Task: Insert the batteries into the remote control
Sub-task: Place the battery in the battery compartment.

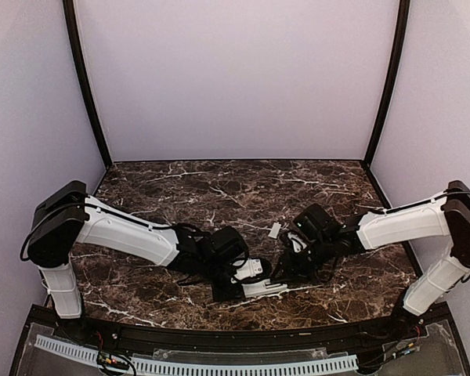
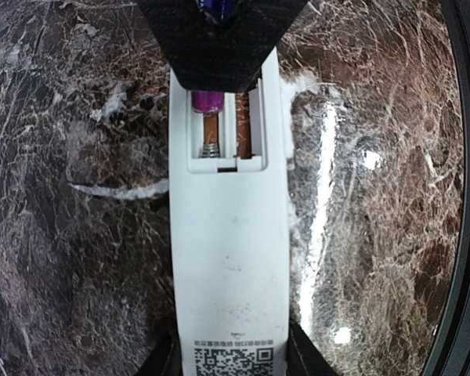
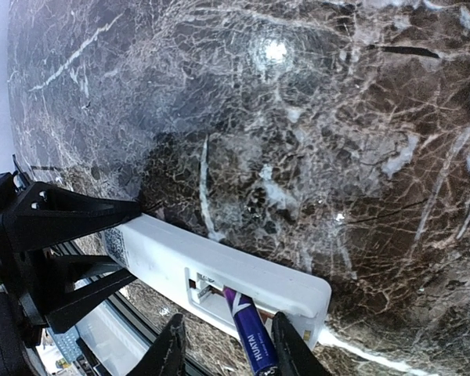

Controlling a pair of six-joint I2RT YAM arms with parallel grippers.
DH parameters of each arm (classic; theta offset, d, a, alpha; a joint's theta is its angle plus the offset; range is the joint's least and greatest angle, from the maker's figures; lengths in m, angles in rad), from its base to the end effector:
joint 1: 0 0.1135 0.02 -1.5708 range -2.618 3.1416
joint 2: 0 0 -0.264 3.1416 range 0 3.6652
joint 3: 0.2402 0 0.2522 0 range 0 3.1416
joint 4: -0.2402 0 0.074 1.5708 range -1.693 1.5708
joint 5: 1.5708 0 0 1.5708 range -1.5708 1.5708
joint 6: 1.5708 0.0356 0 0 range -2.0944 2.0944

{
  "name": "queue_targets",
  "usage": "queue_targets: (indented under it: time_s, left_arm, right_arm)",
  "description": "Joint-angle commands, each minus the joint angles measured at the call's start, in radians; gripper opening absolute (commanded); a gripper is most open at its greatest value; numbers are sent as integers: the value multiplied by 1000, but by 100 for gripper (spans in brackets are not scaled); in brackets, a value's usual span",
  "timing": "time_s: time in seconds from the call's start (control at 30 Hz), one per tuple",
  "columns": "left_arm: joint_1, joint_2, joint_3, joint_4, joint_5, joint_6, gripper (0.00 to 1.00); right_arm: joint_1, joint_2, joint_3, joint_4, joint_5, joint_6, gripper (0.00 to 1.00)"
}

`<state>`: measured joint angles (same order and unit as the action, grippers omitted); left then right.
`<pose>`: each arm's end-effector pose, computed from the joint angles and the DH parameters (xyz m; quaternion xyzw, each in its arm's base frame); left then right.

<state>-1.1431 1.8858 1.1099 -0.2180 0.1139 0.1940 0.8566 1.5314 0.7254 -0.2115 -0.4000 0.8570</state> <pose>0.1532 -0.3459 0.1441 0.6060 0.7410 -0.1783 0.2277 0.1720 0.2196 0.1512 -0.0541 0.9428 0.3275 0.0309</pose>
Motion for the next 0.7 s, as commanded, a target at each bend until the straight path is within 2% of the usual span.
queue_targets:
  time_s: [0.0, 0.33, 0.67]
  left_arm:
    - [2, 63, -36, 13, -23, -26, 0]
    - [2, 63, -34, 13, -22, -25, 0]
    - [2, 66, -32, 11, -21, -25, 0]
  right_arm:
    - [-9, 13, 31, -159, 70, -52, 36]
    - [-19, 1, 90, -291, 115, -101, 38]
    - [-31, 2, 116, -290, 77, -141, 31]
